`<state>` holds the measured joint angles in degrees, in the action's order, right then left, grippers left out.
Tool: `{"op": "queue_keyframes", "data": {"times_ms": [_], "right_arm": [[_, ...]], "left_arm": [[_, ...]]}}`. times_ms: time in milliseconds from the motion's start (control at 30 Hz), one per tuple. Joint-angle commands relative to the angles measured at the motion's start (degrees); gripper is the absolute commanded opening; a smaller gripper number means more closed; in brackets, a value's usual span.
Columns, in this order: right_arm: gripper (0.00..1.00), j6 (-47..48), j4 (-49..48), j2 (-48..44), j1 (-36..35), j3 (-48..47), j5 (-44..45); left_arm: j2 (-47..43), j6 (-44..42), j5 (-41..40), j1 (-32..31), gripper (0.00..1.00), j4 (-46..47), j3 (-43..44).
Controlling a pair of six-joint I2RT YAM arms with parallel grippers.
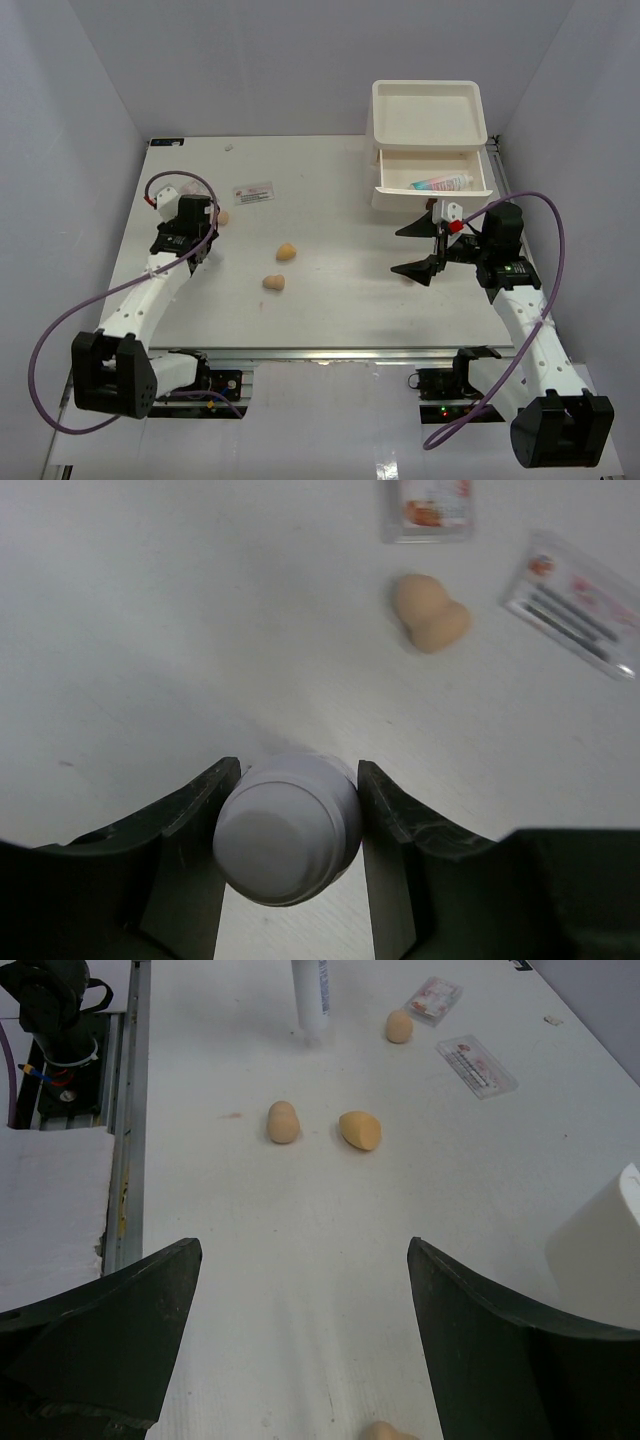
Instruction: Organize the makeup
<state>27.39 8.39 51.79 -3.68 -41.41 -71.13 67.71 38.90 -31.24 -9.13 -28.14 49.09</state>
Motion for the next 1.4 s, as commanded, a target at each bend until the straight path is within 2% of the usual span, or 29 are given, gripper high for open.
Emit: {"op": "queue_keyframes", "data": {"times_ms": [0, 133, 300, 500, 633, 800, 967, 1167, 1367], "right_arm": [[0.9, -0.3, -1.7, -0.9, 0.9, -0.3, -1.2], [0.9, 1.8, 0.0, -1.1, 1.4, -0.4, -2.4], [0.9, 11.4, 8.0, -1.9, 1.2, -0.8, -8.1], [0.9, 10.9, 10.3, -1.6, -5.5, -5.6, 9.3], [0.9, 3.4, 11.3, 2.9, -14.3, -15.8, 27.3], [0.9, -7.0, 13.7, 12.6, -26.8, -27.0, 36.9], [0.9, -17.8, 16.6, 24.0, -36.3, -34.9, 47.9], [0.9, -20.8, 15.4, 30.6, -39.6, -38.0, 49.4], [0.9, -20.2, 14.8, 33.1, -40.3, -39.1, 49.6]], "left_arm": [[-7.8, -1.9, 17.7, 0.1, 0.08, 6.8, 2.7], [-9.1, 0.5, 28.2, 0.0, 0.03, 8.5, 5.1], [-7.5, 7.7, 46.2, 0.0, 0.01, 14.3, 4.3], [-3.9, 10.8, 59.0, -2.4, 0.0, 19.7, 4.9], [-3.0, 10.4, 61.6, -5.2, 0.0, 20.0, 6.1], [-2.8, 10.1, 61.6, -8.2, 0.0, 20.5, 5.3], [-2.8, 11.2, 61.6, -11.0, 0.0, 22.6, 3.8], [-2.4, 11.8, 62.6, -12.3, 0.0, 24.1, 3.5], [-2.3, 11.8, 63.3, -12.6, 0.0, 24.4, 2.8]]}}
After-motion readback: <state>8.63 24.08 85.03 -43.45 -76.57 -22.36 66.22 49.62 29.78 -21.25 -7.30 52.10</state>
